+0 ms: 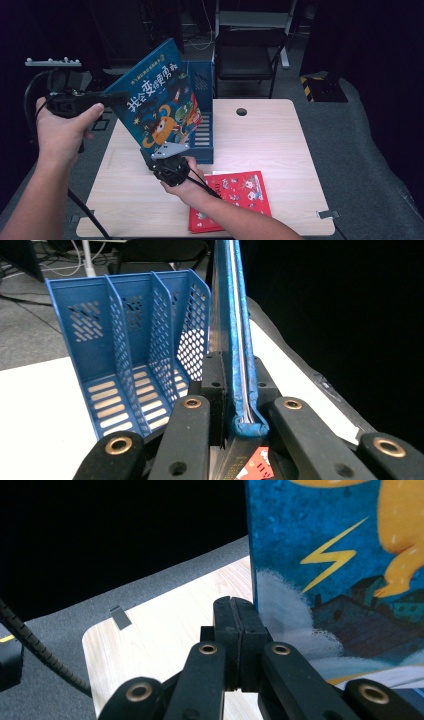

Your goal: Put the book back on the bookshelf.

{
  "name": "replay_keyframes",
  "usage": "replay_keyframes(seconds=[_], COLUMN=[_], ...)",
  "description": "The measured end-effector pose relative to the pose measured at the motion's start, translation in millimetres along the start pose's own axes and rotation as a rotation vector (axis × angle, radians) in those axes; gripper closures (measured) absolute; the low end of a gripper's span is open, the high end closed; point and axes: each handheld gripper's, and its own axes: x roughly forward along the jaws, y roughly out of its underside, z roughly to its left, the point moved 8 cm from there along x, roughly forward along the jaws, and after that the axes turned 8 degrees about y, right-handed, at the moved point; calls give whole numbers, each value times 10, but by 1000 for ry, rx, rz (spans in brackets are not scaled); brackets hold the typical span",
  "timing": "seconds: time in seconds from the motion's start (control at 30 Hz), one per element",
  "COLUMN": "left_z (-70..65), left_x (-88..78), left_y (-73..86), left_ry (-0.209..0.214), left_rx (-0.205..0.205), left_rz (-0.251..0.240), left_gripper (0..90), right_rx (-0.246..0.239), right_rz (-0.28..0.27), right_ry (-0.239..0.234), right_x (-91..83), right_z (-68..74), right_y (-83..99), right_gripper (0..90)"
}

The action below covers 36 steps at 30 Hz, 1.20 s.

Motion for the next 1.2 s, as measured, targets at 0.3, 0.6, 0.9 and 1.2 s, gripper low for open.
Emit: replay_keyframes(seconds=[0.3, 0.6, 0.9, 1.2], left_z=[130, 230, 285, 352], left_x=[-66, -121, -182, -269], left_y=[-43, -39, -36, -43], left_ry=[-37, -67, -87, -104], left_rx=[-35, -61, -74, -85], left_rz=[-19, -30, -26, -31], left_gripper=[829, 829, 829, 829], right_rx=[54, 85, 97, 88], right_rz=[1, 14, 14, 16], right_ry=[-1, 9, 8, -13], right_x=[112, 237, 330, 376], right_z=[-50, -54, -22, 36], right_y=[-88, -77, -68, -119], right_gripper=[900, 900, 900, 900])
